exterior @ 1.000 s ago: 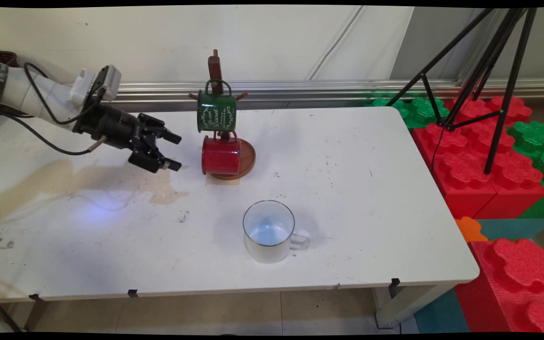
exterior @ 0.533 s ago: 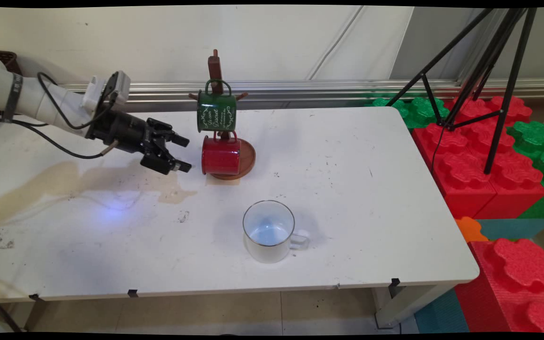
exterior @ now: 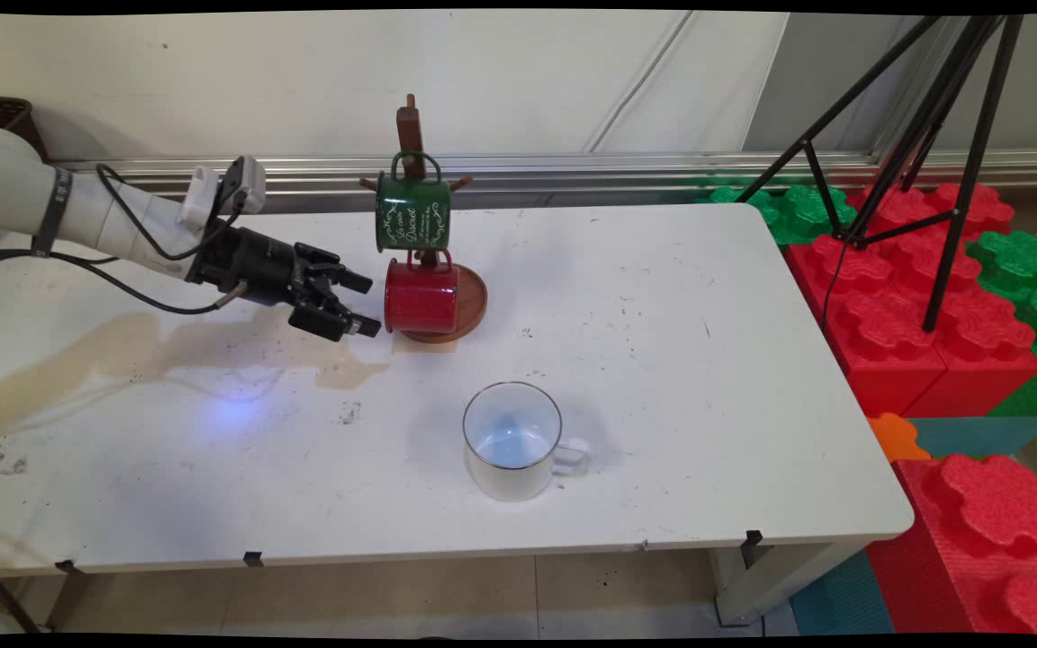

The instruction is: Pick up the red mug from the rack

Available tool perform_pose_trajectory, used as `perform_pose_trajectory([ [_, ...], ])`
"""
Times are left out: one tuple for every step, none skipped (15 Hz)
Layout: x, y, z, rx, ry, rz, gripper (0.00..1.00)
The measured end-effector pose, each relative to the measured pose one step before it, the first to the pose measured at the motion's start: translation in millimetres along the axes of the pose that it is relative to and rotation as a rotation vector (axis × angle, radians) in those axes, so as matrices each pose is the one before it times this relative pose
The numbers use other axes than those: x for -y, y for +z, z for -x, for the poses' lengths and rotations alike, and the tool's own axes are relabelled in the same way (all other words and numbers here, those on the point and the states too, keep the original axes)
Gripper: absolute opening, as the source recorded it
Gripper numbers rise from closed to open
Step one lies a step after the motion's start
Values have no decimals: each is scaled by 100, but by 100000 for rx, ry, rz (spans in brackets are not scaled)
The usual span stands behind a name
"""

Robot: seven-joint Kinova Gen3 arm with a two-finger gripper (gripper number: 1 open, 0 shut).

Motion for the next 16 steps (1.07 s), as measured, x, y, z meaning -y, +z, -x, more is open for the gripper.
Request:
perform_pose_trajectory([
  [11, 178, 92, -375, -837, -87, 100],
  [17, 222, 110, -622, -1272, -181, 100],
  [35, 178, 78, -600, -1121, -228, 100],
  [32, 124, 27, -433, -716, -189, 100],
  [47, 162, 50, -699, -1164, -324, 100],
  [64, 164, 50, -898, -1283, -545, 100],
  [50, 276, 30, -1145, -1676, -425, 100],
  [14, 197, 10, -795, -1054, -220, 100],
  [6, 190, 8, -728, -950, -170, 100],
  [-5, 162, 8, -569, -811, -70, 100],
  [-9, 194, 13, -548, -819, -22, 100],
  [-19, 172, 21, -540, -758, 5, 100],
  [-2, 146, 9, -461, -632, -70, 100],
  [-10, 178, 9, -480, -639, -7, 100],
  [-6, 134, 16, -384, -563, -10, 100],
  [-12, 143, 32, -376, -612, 0, 100],
])
